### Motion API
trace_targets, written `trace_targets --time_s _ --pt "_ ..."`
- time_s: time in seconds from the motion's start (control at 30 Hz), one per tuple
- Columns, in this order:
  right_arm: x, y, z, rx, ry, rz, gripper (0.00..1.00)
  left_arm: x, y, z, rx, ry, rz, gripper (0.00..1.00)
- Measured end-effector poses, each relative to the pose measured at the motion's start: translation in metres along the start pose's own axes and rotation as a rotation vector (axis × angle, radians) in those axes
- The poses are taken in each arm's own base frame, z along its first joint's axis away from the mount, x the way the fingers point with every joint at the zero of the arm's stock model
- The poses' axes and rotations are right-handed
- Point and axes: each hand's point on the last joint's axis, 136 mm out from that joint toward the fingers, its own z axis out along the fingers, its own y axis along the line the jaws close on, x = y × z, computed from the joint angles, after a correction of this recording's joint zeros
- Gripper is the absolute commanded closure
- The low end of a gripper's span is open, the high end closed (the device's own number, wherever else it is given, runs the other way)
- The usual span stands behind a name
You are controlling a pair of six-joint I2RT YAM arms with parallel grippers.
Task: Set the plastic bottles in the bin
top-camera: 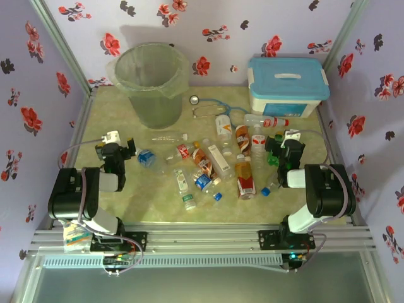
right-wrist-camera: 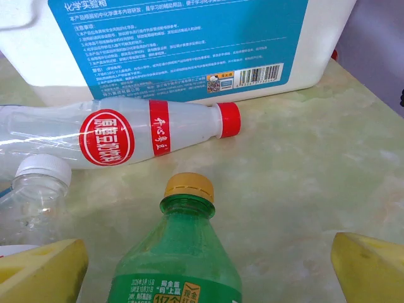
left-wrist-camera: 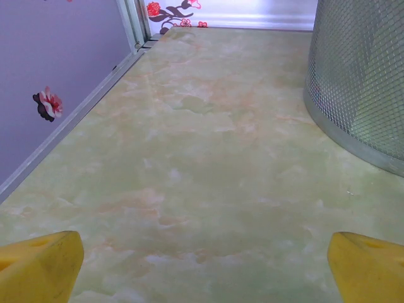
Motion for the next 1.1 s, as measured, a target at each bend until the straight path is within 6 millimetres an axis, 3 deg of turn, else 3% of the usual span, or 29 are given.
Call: trace_targets --time_s 1.1 --pt "0.001 0.0065 0.0001 -0.04 0.007 -0.002 0.01 0.0013 -0.0021 0.0012 0.02 0.011 0.0 0.0"
